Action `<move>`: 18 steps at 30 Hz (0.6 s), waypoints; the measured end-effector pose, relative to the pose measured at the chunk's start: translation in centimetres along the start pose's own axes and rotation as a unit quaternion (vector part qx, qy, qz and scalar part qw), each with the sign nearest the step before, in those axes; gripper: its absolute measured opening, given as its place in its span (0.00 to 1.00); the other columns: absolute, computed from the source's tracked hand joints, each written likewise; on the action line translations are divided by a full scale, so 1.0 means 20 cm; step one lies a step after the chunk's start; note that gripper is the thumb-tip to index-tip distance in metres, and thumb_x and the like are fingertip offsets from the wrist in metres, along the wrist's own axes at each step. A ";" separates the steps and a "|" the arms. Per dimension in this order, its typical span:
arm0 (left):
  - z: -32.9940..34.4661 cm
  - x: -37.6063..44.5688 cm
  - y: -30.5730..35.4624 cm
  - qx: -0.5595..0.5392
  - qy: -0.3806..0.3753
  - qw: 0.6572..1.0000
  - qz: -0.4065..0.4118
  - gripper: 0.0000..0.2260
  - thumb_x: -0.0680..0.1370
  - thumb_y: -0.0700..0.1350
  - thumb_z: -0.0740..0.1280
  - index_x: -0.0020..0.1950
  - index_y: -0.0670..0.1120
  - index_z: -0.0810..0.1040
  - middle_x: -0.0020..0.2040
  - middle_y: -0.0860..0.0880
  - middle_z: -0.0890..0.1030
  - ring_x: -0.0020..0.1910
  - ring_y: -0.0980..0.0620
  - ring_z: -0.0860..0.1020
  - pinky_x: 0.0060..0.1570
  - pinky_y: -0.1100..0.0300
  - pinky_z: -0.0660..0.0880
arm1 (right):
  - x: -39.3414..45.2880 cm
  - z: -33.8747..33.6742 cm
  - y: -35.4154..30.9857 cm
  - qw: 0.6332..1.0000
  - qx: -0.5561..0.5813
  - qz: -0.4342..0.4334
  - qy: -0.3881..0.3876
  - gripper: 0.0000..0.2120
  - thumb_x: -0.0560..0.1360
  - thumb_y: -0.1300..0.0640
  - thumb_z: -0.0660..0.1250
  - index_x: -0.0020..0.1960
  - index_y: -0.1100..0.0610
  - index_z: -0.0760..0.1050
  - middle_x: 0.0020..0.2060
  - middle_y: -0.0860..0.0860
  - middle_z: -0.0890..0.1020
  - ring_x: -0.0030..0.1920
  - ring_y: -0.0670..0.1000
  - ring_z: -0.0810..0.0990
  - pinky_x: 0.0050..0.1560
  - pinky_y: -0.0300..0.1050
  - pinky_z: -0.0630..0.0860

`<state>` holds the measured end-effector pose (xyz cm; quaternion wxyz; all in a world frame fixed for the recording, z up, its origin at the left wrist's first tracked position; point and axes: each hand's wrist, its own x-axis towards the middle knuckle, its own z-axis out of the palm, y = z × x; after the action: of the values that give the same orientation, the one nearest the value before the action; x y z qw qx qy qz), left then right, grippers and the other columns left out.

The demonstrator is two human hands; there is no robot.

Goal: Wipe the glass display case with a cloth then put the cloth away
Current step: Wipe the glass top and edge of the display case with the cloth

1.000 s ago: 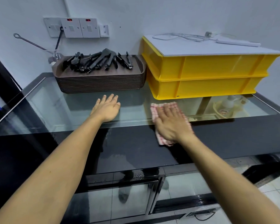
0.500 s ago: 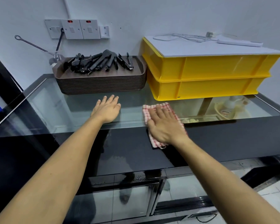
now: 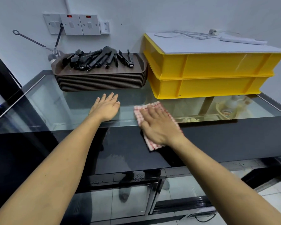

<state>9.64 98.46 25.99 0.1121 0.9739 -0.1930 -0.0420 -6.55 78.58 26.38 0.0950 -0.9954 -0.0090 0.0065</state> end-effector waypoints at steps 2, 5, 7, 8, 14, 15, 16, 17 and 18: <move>0.00 0.00 -0.01 0.000 -0.001 1.000 0.004 0.26 0.87 0.56 0.43 0.86 0.54 0.47 0.86 0.54 0.45 0.85 0.48 0.43 0.82 0.48 0.40 | -0.15 0.03 -0.12 0.995 -0.011 -0.098 -0.007 0.34 0.82 0.37 0.35 0.85 0.46 0.44 0.84 0.50 0.42 0.84 0.51 0.38 0.82 0.49 0.34; 0.00 0.00 -0.01 0.000 0.001 1.000 0.003 0.26 0.87 0.56 0.43 0.86 0.54 0.47 0.86 0.54 0.45 0.85 0.48 0.43 0.82 0.48 0.40 | -0.38 0.01 -0.08 0.984 0.008 -0.179 -0.022 0.27 0.86 0.38 0.41 0.84 0.38 0.42 0.82 0.42 0.37 0.82 0.43 0.32 0.80 0.43 0.30; 0.01 0.00 0.00 -0.002 0.002 1.000 0.000 0.26 0.87 0.56 0.44 0.86 0.54 0.47 0.86 0.54 0.45 0.85 0.48 0.43 0.82 0.48 0.40 | -0.38 -0.05 0.07 0.988 -0.007 -0.148 -0.034 0.29 0.83 0.33 0.35 0.82 0.35 0.40 0.82 0.40 0.37 0.81 0.41 0.31 0.78 0.40 0.28; 0.01 0.00 0.00 -0.002 0.003 1.000 0.000 0.26 0.87 0.56 0.44 0.86 0.54 0.47 0.86 0.54 0.45 0.85 0.48 0.43 0.82 0.49 0.40 | -0.32 -0.06 0.15 0.992 -0.017 -0.119 -0.031 0.33 0.79 0.29 0.31 0.82 0.36 0.39 0.81 0.40 0.37 0.81 0.41 0.31 0.77 0.38 0.26; 0.00 0.01 0.00 0.002 0.002 1.000 0.002 0.26 0.87 0.56 0.44 0.86 0.54 0.47 0.86 0.54 0.45 0.85 0.48 0.43 0.82 0.48 0.40 | 0.10 -0.02 0.09 1.000 -0.011 0.000 -0.010 0.29 0.86 0.42 0.43 0.86 0.46 0.44 0.85 0.51 0.43 0.84 0.53 0.39 0.83 0.50 0.36; 0.00 0.01 -0.01 -0.001 0.001 1.000 0.003 0.26 0.87 0.56 0.44 0.86 0.54 0.47 0.86 0.54 0.45 0.85 0.49 0.43 0.82 0.48 0.40 | 0.11 0.00 0.01 1.000 -0.013 -0.013 -0.012 0.29 0.86 0.42 0.42 0.86 0.47 0.44 0.85 0.52 0.43 0.84 0.54 0.40 0.83 0.51 0.36; -0.01 0.00 -0.01 -0.005 -0.002 1.000 0.003 0.26 0.87 0.56 0.44 0.86 0.54 0.47 0.86 0.54 0.45 0.85 0.49 0.42 0.82 0.49 0.40 | 0.06 0.01 -0.06 0.999 -0.018 -0.042 -0.013 0.30 0.86 0.42 0.41 0.86 0.48 0.44 0.85 0.53 0.43 0.84 0.54 0.39 0.83 0.51 0.36; -0.01 0.00 -0.01 -0.007 -0.003 1.000 0.005 0.26 0.87 0.56 0.44 0.86 0.54 0.47 0.86 0.54 0.45 0.85 0.49 0.42 0.82 0.49 0.40 | -0.02 0.03 -0.11 0.996 -0.024 -0.084 -0.012 0.30 0.85 0.41 0.39 0.86 0.47 0.43 0.85 0.52 0.42 0.84 0.53 0.38 0.83 0.51 0.35; -0.01 0.00 -0.01 -0.007 -0.002 1.000 0.006 0.26 0.87 0.56 0.44 0.86 0.54 0.47 0.86 0.54 0.45 0.85 0.49 0.42 0.82 0.49 0.40 | -0.12 0.03 -0.14 0.991 -0.024 -0.132 -0.012 0.30 0.85 0.40 0.38 0.85 0.46 0.42 0.84 0.49 0.41 0.84 0.51 0.36 0.82 0.50 0.34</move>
<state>9.74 98.62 26.12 0.1190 0.9718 -0.1987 -0.0442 -9.06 81.34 26.28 0.0706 -0.9874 -0.1416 0.0061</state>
